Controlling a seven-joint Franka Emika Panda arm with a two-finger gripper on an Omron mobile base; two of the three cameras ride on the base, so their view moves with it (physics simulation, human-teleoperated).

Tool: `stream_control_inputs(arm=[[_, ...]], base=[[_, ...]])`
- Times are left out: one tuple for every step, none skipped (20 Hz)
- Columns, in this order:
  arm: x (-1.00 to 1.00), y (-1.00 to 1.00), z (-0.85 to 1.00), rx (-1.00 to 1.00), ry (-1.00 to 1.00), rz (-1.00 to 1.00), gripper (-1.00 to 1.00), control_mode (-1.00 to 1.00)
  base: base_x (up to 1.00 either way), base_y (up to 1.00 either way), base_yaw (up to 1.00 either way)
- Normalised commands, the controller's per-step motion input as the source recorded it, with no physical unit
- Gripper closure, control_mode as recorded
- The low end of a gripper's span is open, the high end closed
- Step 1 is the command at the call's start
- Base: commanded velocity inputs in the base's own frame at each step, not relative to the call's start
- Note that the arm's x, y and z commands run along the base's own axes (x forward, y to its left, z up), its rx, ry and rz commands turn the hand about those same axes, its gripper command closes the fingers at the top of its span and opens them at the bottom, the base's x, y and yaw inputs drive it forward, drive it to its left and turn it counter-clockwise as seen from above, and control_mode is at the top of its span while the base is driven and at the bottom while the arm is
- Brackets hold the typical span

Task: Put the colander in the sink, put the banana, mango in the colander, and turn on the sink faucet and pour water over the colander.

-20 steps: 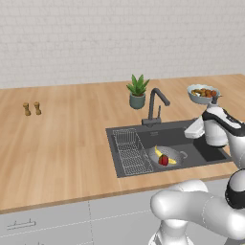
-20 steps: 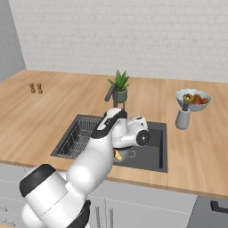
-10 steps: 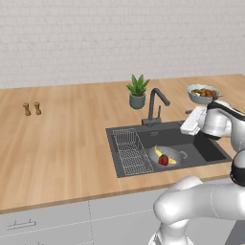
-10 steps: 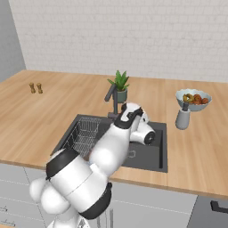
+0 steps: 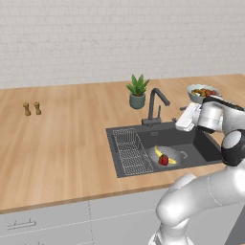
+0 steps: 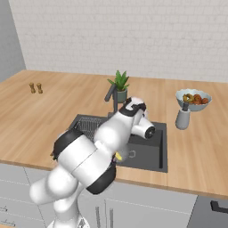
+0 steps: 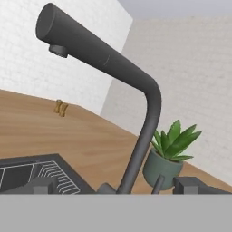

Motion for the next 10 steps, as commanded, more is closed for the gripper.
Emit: stream_control_inputs(arm=[[0.34,0.22,0.0,0.0,0.05,0.0,-1.0,-1.0],[0.36,0.24,0.0,0.0,0.05,0.0,-1.0,-1.0],[0.39,0.14,0.0,0.0,0.05,0.0,-1.0,-1.0],[0.42,0.09,0.0,0.0,0.04,0.0,-1.0,-1.0],[0.32,0.08,0.0,0.0,0.02,0.0,-1.0,-1.0],[0.31,0.03,-0.02,0.0,0.03,0.0,-1.0,-1.0],[0.26,0.09,-0.12,0.0,0.0,0.0,-1.0,-1.0],[0.28,0.2,-0.23,0.0,0.0,0.0,-1.0,-1.0],[0.37,0.08,-0.06,0.0,0.0,0.0,-1.0,-1.0],[0.38,0.0,-0.06,0.0,0.0,0.0,-1.0,-1.0]], base=[[0.0,0.0,0.0],[0.0,0.0,0.0],[0.0,0.0,0.0],[0.0,0.0,0.0],[0.0,0.0,0.0],[0.0,0.0,0.0],[0.0,0.0,0.0],[0.0,0.0,0.0],[0.0,0.0,0.0],[0.0,0.0,0.0]])
